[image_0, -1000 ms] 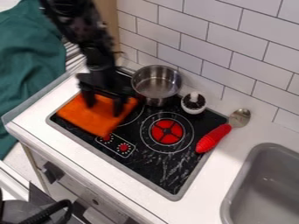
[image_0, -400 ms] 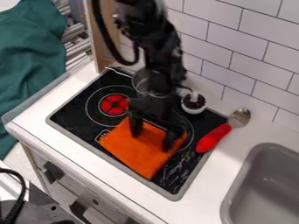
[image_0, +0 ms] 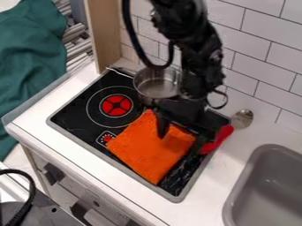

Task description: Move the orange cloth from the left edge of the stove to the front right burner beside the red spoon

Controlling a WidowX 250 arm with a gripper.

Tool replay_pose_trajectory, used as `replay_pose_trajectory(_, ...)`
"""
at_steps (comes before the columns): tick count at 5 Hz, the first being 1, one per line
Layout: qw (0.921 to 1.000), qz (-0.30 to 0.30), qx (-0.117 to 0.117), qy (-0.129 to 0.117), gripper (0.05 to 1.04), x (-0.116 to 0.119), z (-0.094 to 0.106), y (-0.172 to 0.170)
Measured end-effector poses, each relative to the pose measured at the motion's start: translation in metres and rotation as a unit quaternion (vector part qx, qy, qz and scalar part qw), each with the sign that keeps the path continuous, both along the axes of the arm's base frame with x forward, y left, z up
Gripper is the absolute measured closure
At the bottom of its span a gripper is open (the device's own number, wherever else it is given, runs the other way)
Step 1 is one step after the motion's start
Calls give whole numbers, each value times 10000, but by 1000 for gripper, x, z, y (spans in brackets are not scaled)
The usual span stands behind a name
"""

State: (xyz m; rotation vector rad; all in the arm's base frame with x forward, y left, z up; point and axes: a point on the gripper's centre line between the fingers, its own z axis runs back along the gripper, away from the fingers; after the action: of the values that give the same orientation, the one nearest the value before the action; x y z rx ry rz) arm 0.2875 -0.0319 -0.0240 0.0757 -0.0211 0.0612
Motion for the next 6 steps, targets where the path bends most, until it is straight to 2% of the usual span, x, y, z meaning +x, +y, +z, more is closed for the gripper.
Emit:
replay_pose_trajectory(1,9999,67,78,36,84,-2,1,-3)
replay_pose_trajectory(2,9995,117,250,-180,84,1,24,-6)
replay_pose_trajectory(3,9973,187,488,-520,84,2,58,-14)
replay_pose_trajectory(4,9964,232,463,-676,84,3,66,-18)
replay_pose_trajectory(5,9958,228,269,-840,84,12,70,-25)
replay_pose_trajectory(6,9959,232,83,-871,84,15,68,-31)
